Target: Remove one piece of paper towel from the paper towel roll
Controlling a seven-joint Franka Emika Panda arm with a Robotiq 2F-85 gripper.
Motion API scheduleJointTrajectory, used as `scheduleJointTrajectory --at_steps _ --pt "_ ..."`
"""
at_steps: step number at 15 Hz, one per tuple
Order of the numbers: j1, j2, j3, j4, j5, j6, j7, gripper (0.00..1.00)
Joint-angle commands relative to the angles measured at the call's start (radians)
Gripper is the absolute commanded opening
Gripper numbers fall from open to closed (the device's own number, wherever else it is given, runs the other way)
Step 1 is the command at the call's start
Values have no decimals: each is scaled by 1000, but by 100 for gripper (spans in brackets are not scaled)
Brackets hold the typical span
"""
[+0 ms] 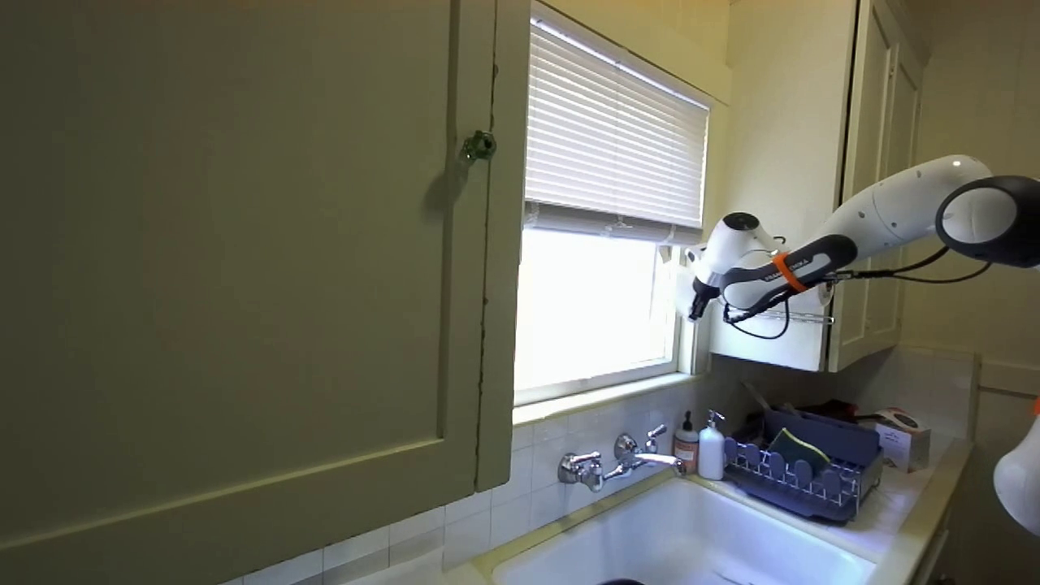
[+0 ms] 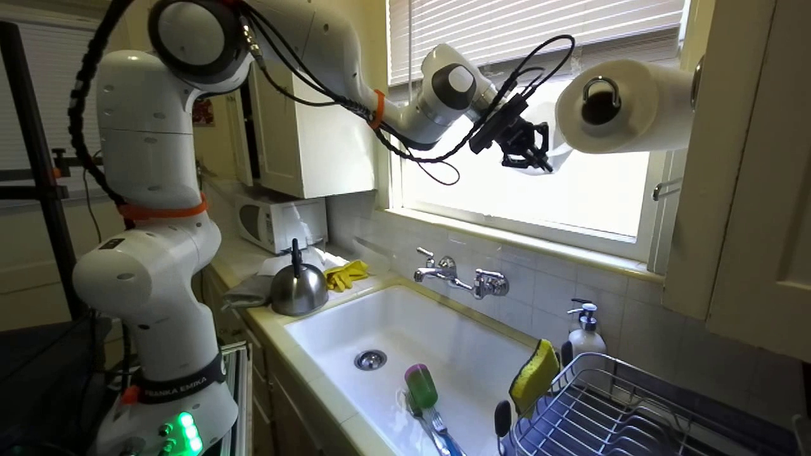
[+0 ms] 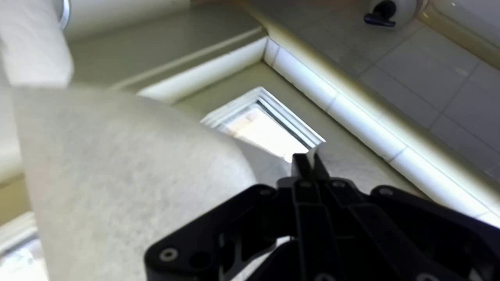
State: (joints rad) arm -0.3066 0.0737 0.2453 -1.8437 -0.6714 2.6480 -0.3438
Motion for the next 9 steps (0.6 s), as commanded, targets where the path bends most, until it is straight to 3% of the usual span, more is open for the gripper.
scheduleJointTrajectory --at_steps 1,6,9 --pt "171 135 -70 121 75 -64 -182 0" --pt "248 263 -52 225 254 -94 -517 0" --pt "281 280 -49 246 294 -165 -677 0"
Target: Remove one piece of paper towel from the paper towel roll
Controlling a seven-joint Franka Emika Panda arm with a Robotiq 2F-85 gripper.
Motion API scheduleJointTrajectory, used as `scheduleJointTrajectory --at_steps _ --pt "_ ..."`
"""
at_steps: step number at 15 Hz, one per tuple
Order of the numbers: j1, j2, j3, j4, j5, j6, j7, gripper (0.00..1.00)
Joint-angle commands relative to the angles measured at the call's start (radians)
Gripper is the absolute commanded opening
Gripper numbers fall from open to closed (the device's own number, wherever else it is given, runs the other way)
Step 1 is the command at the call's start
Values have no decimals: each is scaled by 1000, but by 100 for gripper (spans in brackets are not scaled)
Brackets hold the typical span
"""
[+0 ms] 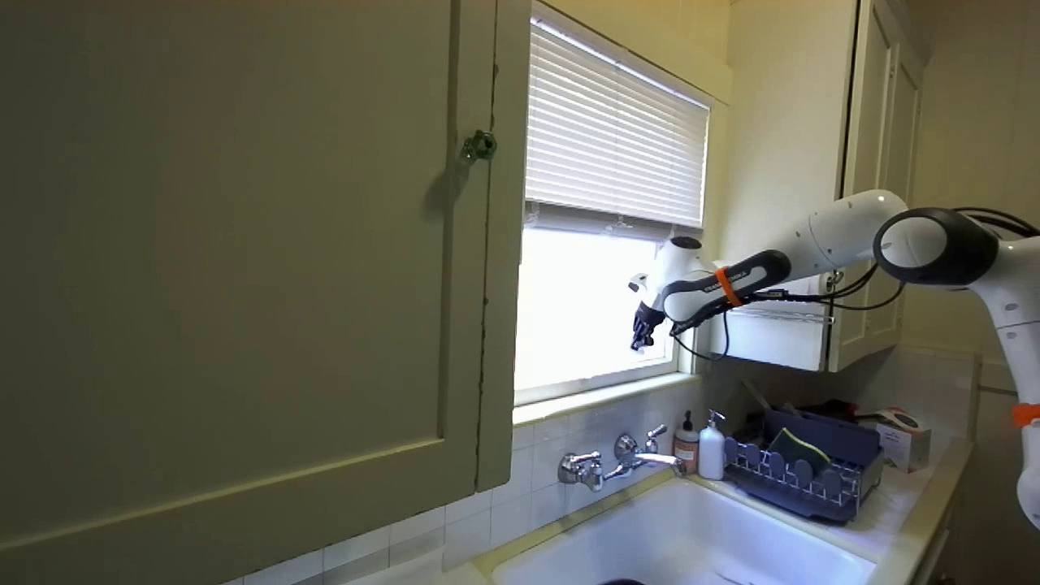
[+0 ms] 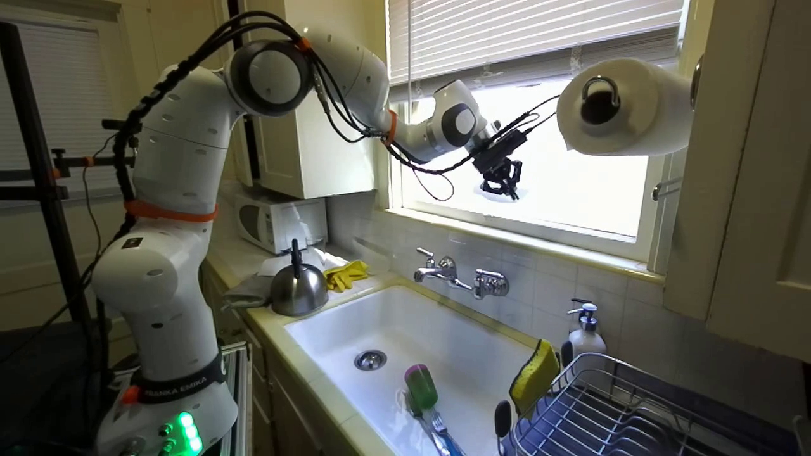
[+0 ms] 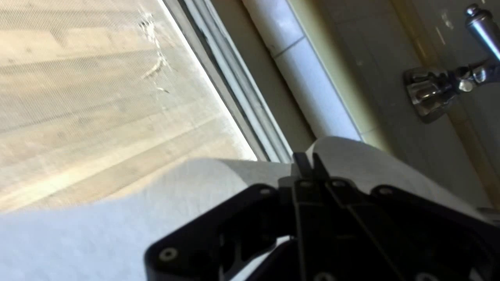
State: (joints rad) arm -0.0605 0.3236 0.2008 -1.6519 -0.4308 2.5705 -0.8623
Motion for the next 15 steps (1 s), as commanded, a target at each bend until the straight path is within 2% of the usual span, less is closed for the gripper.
scheduleJointTrajectory --at_steps 1,4,6,8,11,15 --pt "44 -7 -22 17 38 -83 -167 0" --pt "49 -142 -80 -128 10 10 -74 0" --pt "49 -249 -135 -235 -16 59 61 0" --pt "43 -341 -177 -321 -51 29 162 0" --pt "7 -466 -232 -466 -184 24 334 0" --pt "-66 -592 -252 -601 -384 -25 599 0"
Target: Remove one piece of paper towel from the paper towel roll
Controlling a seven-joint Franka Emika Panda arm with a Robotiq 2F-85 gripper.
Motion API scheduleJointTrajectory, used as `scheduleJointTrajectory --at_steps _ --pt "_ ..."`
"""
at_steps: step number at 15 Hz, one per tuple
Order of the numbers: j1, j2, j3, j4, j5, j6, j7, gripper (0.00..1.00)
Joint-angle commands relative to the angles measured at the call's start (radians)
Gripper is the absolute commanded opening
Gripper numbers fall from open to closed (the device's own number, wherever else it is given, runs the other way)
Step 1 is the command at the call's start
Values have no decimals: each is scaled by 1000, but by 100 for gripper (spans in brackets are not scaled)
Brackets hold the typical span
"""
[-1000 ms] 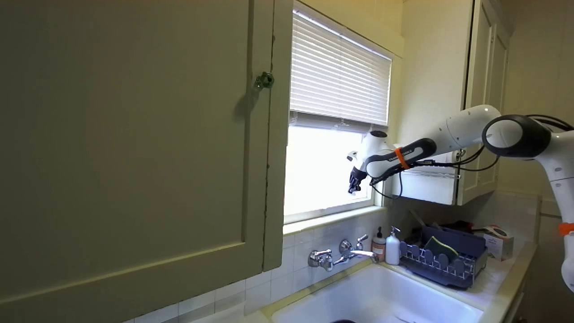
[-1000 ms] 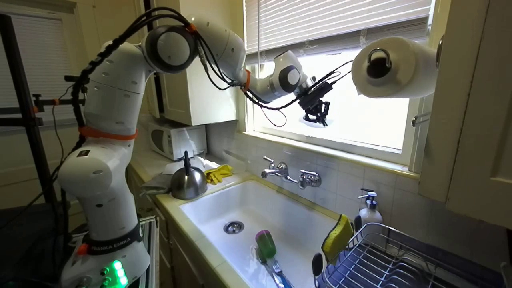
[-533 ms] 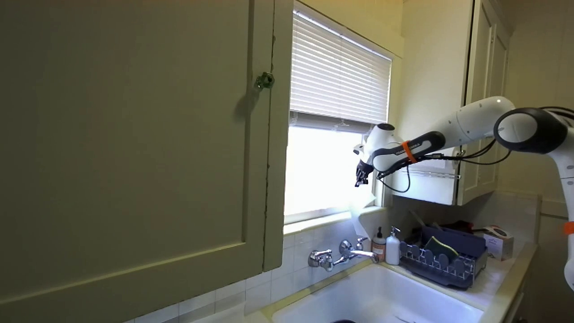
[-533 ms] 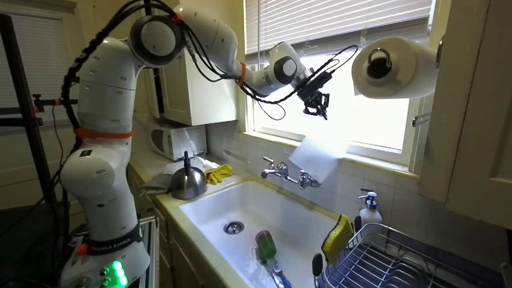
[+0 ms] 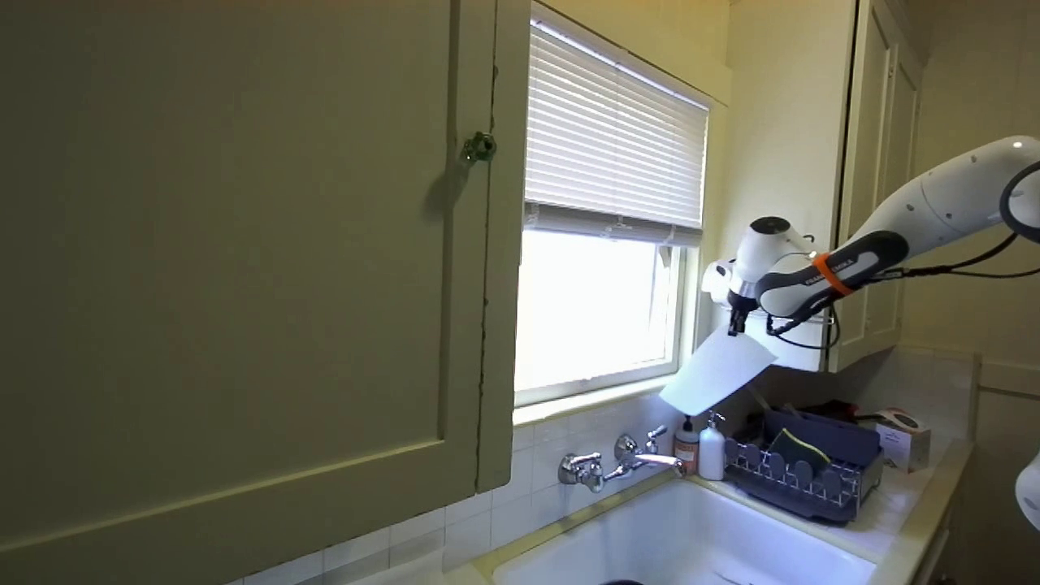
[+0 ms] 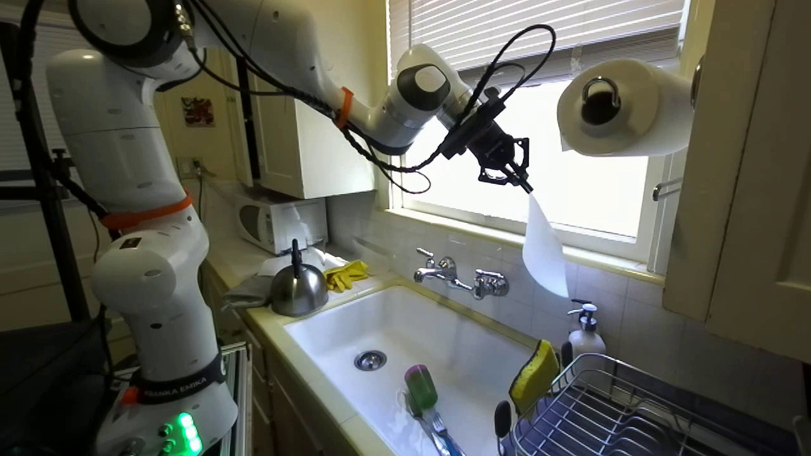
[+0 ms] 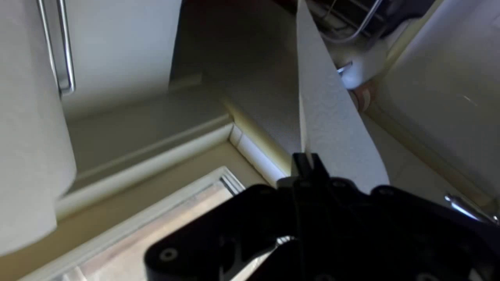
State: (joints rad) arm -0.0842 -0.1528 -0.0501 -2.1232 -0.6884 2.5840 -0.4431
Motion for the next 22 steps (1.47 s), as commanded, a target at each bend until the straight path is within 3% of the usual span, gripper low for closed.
scheduleJointTrajectory --at_steps 1,4,6,7,10,12,16,22 --pt "-60 -137 2 -161 -172 -55 251 0" --pt "-96 -195 13 -228 -272 -143 438 0" --pt "-90 -203 23 -237 -275 -217 553 0" --pt "-68 -167 -14 -198 -249 -165 444 1" --pt "-68 -183 -2 -214 -254 -202 515 0" --pt "-108 -164 7 -181 -287 -270 652 0" --pt "-162 -175 -58 -173 -294 -291 758 0" --pt "-231 -154 -86 -95 -320 -383 964 0"
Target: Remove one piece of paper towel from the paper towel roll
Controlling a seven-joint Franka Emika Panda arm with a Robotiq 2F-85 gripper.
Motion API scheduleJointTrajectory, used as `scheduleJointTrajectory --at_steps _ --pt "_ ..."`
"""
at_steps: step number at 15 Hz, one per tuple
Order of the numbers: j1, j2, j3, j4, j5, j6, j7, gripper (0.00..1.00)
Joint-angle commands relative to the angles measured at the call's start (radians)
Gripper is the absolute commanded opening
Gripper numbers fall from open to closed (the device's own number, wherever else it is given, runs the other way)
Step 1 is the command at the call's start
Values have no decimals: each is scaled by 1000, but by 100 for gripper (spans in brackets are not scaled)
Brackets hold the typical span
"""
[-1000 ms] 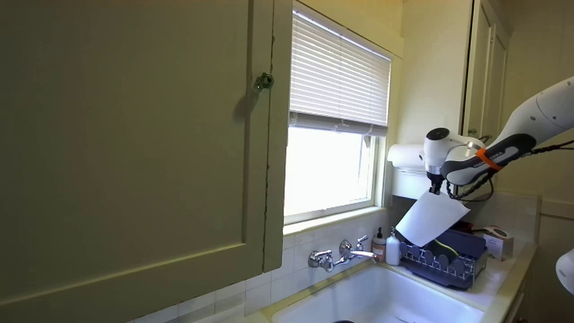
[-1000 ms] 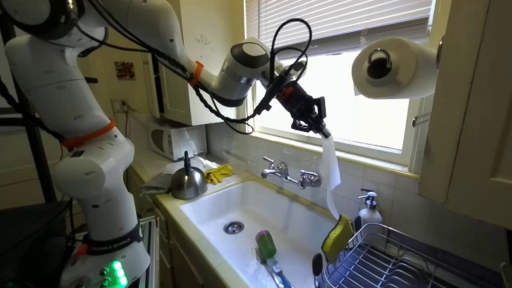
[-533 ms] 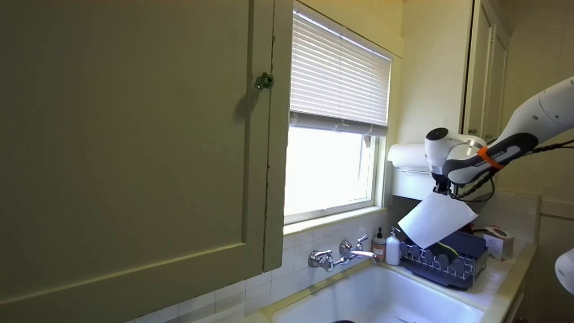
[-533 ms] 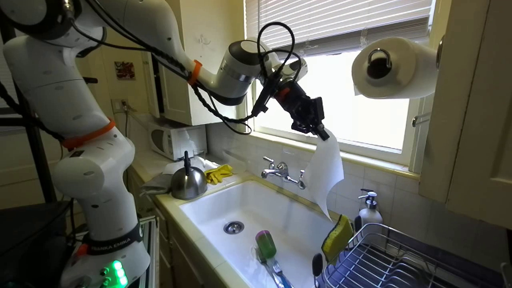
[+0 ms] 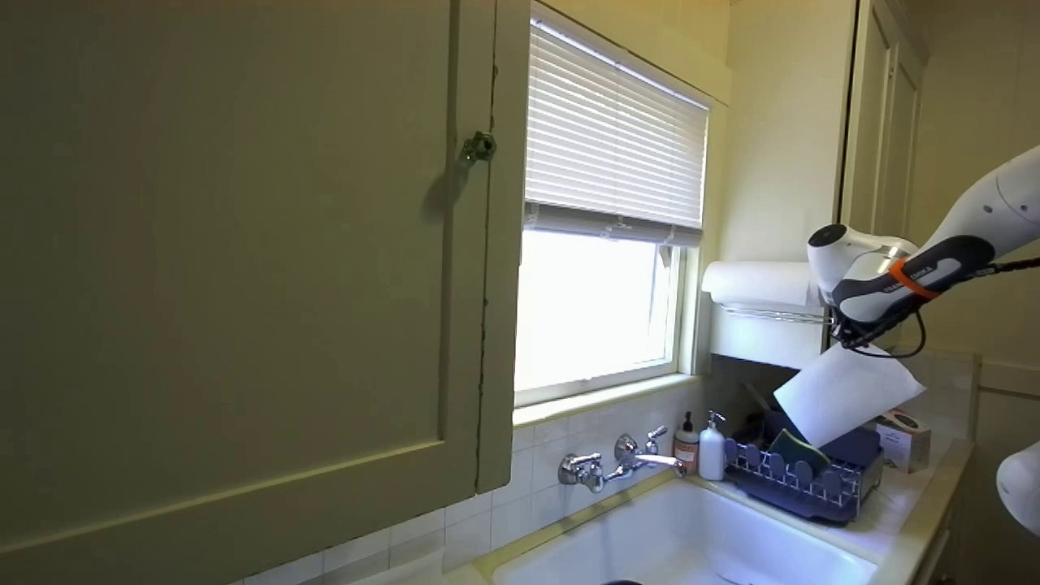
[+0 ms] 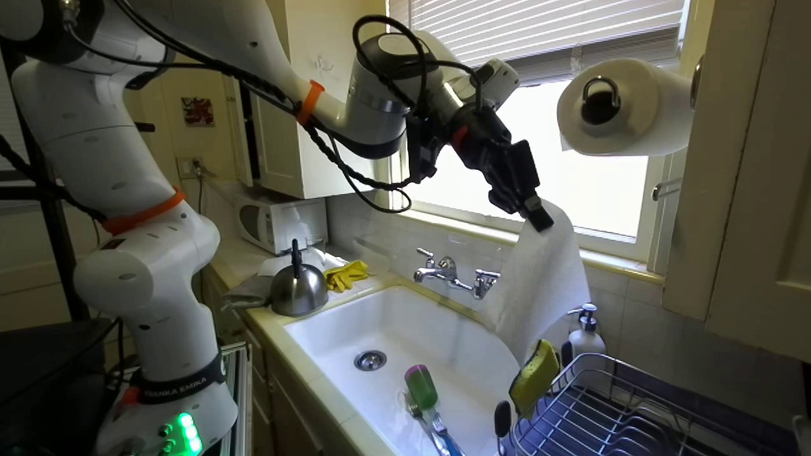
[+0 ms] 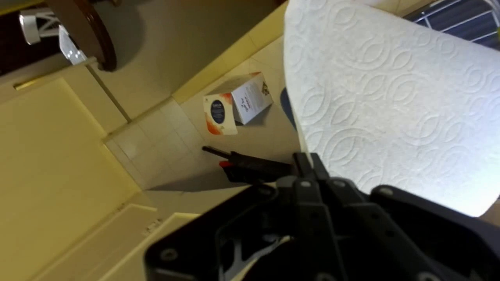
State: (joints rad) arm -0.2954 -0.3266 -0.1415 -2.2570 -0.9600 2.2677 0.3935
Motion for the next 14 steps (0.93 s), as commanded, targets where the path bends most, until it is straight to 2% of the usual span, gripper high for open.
scheduleJointTrajectory --at_steps 1,5,10,14 --pt "-27 16 7 45 -63 -95 167 0" --pt "-21 35 22 77 -115 -252 350 0" --pt "29 48 6 81 -67 -328 353 0" --pt "79 23 -32 50 35 -166 252 0"
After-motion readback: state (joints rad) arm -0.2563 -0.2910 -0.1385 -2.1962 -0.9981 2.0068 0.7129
